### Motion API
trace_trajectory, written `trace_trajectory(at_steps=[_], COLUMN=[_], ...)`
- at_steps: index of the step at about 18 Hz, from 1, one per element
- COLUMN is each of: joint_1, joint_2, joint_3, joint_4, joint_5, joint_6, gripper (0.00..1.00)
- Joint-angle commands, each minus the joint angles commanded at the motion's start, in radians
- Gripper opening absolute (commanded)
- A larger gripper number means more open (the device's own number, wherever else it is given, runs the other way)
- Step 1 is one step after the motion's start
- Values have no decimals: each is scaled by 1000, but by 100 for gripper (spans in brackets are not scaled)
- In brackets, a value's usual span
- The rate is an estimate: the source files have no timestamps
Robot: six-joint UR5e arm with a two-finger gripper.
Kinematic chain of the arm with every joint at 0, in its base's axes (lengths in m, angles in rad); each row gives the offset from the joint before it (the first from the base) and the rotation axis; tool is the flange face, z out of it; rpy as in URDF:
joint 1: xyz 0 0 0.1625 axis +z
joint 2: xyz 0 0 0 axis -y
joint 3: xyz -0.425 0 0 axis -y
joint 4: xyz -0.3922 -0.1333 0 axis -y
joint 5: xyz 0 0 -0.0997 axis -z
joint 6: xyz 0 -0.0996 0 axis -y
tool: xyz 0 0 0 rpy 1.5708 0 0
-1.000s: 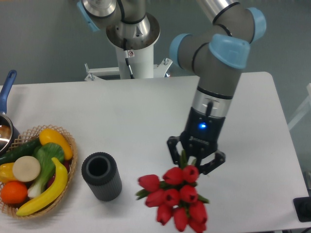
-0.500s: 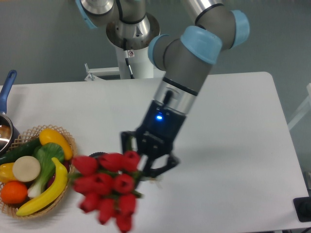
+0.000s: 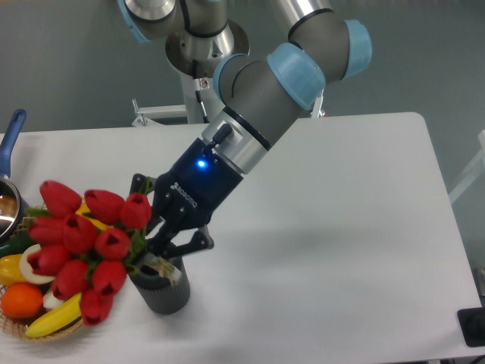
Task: Insert the flowers into the vase
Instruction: 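Tilt the tulips and lower their stems into the vase opening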
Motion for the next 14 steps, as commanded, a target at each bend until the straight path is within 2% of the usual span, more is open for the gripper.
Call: trace_trajectory(at_steps=[4,10,14], joint_1=[-2,3,8], joint_2=[37,34,-4], joint_3=[-98,-117,-132], joint_4=[0,0,0], joint_5=[-60,-61,-60], joint_6=[68,69,129], gripper=[0,0,2])
